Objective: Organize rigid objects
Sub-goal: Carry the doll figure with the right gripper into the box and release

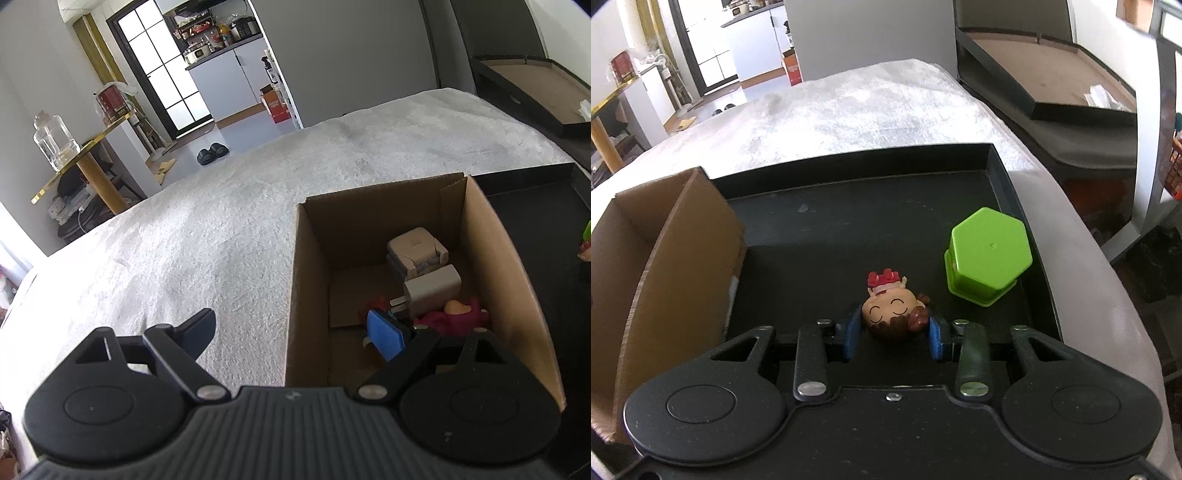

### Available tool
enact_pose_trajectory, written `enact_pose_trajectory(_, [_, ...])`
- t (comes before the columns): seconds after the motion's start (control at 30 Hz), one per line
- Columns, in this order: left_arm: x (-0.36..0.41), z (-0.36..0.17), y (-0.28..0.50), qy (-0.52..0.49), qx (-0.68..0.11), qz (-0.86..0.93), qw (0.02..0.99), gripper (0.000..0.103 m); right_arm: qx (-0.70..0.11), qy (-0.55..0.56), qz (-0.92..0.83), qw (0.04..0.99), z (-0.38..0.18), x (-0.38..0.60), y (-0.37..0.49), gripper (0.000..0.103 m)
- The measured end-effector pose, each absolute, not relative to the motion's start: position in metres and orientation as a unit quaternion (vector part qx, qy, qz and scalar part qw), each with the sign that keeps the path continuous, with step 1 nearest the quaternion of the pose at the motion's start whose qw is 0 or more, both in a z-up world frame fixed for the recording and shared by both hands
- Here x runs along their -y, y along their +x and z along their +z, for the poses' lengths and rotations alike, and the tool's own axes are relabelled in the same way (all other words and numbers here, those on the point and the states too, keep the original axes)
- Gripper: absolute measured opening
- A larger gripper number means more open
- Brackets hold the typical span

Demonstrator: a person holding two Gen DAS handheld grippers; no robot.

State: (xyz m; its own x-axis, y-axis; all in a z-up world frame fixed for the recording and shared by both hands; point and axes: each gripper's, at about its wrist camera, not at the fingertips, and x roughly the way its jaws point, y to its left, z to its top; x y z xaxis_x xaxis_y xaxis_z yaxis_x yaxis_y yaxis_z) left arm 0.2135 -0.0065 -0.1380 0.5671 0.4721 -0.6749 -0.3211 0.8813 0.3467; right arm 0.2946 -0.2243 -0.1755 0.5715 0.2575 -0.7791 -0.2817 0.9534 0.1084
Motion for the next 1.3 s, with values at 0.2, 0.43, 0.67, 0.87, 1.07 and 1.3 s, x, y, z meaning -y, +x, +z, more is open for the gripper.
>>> enact_pose_trajectory(0.2, [0.004,-0.134,0.208,0.084,-0.403,0.219,0.885,0.088,-0.418,-0.012,0.159,0.895,-0.154,0.218,0.286,0.036])
enact_pose_trajectory(0.43, [0.004,-0.131,0.199,0.072,-0.4,0.205,0.89,0.088,-0.398,-0.015,0.168,0.902,-0.136,0.209,0.274,0.036])
enact_pose_trajectory(0.67, [-0.001,-0.126,0.191,0.055,-0.395,0.199,0.895,0.088,-0.379,-0.026,0.178,0.908,-0.119,0.197,0.263,0.036])
enact_pose_trajectory(0.87, [-0.005,-0.124,0.184,0.045,-0.392,0.19,0.899,0.088,-0.364,-0.029,0.186,0.912,-0.107,0.184,0.254,0.036])
enact_pose_trajectory(1.07, [-0.008,-0.121,0.179,0.034,-0.39,0.181,0.902,0.088,-0.355,-0.039,0.194,0.914,-0.099,0.172,0.246,0.036])
enact_pose_trajectory(1.3, [-0.011,-0.119,0.175,0.024,-0.386,0.178,0.905,0.088,-0.344,-0.049,0.212,0.913,-0.088,0.157,0.238,0.036])
